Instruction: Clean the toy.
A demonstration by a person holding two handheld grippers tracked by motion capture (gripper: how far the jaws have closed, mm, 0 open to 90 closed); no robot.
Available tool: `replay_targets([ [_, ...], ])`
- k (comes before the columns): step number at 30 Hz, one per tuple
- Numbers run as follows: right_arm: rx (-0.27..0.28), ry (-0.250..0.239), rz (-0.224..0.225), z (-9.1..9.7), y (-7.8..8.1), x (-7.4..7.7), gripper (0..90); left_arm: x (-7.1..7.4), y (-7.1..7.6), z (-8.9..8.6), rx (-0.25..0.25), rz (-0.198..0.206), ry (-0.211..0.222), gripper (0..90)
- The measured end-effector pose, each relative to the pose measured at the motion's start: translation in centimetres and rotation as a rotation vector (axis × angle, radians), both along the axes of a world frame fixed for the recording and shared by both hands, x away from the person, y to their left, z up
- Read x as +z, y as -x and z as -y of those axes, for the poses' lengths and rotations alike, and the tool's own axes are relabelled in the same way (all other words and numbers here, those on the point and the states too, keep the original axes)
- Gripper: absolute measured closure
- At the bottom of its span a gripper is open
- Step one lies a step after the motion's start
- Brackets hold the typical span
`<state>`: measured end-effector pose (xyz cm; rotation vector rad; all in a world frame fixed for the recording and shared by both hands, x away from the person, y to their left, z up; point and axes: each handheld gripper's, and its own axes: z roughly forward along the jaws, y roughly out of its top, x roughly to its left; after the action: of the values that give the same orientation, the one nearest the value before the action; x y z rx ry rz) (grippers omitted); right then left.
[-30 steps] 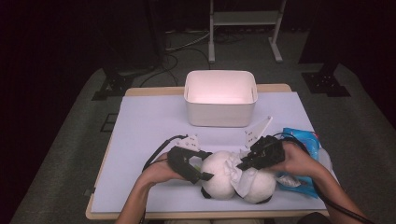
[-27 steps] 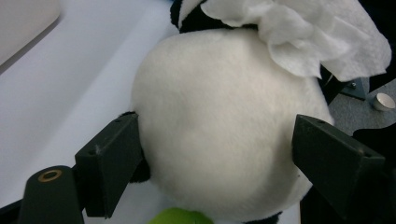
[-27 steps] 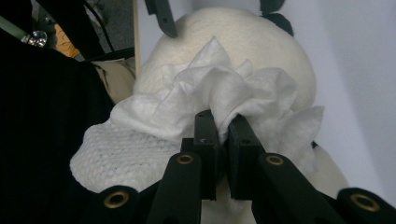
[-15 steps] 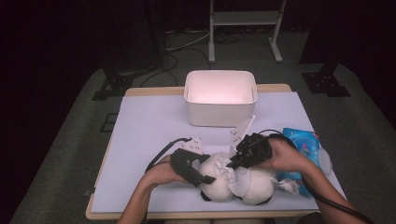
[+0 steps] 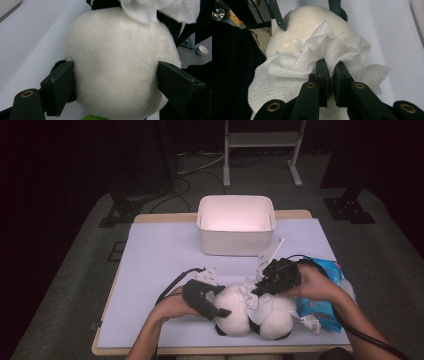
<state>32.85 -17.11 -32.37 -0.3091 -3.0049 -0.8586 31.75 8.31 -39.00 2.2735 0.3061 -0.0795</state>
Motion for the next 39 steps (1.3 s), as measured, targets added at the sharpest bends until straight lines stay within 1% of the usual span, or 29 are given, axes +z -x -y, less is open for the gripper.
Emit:
replay_targets([
  [1, -0.007, -0.001, 0.001, 0.4, 0.1, 0.1, 82.5, 0.0, 0.0, 0.0, 0.0, 0.0, 0.0, 16.0],
  [2, -0.007, -0.001, 0.001, 0.4, 0.1, 0.1, 82.5, 0.0, 0.0, 0.0, -0.001, -0.002, -0.003, 16.0],
  [4, -0.026, -0.009, 0.004, 1.5, 0.3, 0.4, 82.3, 0.0, 0.0, -0.1, -0.004, -0.003, -0.003, 16.0],
  [6, -0.035, -0.011, 0.003, 1.9, 0.4, 0.5, 82.2, 0.0, 0.0, -0.1, -0.006, -0.005, -0.002, 16.0],
  [10, -0.056, -0.034, 0.005, 3.2, 0.9, 0.5, 82.2, 0.0, 0.0, -0.1, -0.007, -0.008, 0.002, 15.9],
  [12, -0.06, -0.044, 0.001, 3.4, 1.1, 0.3, 82.3, 0.0, 0.0, 0.0, -0.01, -0.005, 0.002, 15.8],
  [14, -0.061, -0.051, 0.0, 3.5, 1.3, 0.1, 82.4, 0.1, 0.0, 0.0, -0.012, -0.006, -0.003, 15.8],
  [18, -0.06, -0.073, -0.005, 3.5, 1.5, -0.1, 82.6, 0.3, -0.1, -0.1, -0.016, -0.019, -0.001, 15.8],
  [23, -0.05, -0.075, 0.0, 3.2, 1.7, -0.3, 83.0, 0.6, -0.6, 0.0, -0.028, -0.034, 0.024, 15.7],
  [25, -0.045, -0.075, 0.001, 3.1, 1.8, -0.4, 83.0, 0.5, -0.9, 0.2, -0.026, -0.053, 0.026, 11.7],
  [27, -0.044, -0.075, 0.001, 3.0, 1.8, -0.5, 83.1, 0.2, -1.2, 0.6, -0.034, -0.068, 0.024, 9.8],
  [28, -0.045, -0.074, 0.003, 3.0, 1.8, -0.5, 83.1, 0.2, -1.4, 0.7, -0.035, -0.073, 0.021, 9.1],
  [31, -0.049, -0.073, 0.002, 3.0, 1.8, -0.6, 83.3, 0.1, -1.9, 0.9, -0.038, -0.097, 0.034, 8.3],
  [34, -0.044, -0.071, 0.007, 2.9, 1.6, -0.7, 83.5, 0.1, -2.4, 1.3, -0.037, -0.106, 0.03, 4.9],
  [37, -0.037, -0.069, 0.006, 2.8, 1.6, -0.7, 83.5, -0.1, -2.8, 2.0, -0.064, -0.126, 0.01, 2.5],
  [39, -0.035, -0.071, 0.003, 2.7, 1.7, -0.7, 83.6, -0.3, -3.1, 2.4, -0.084, -0.142, 0.008, 2.1],
])
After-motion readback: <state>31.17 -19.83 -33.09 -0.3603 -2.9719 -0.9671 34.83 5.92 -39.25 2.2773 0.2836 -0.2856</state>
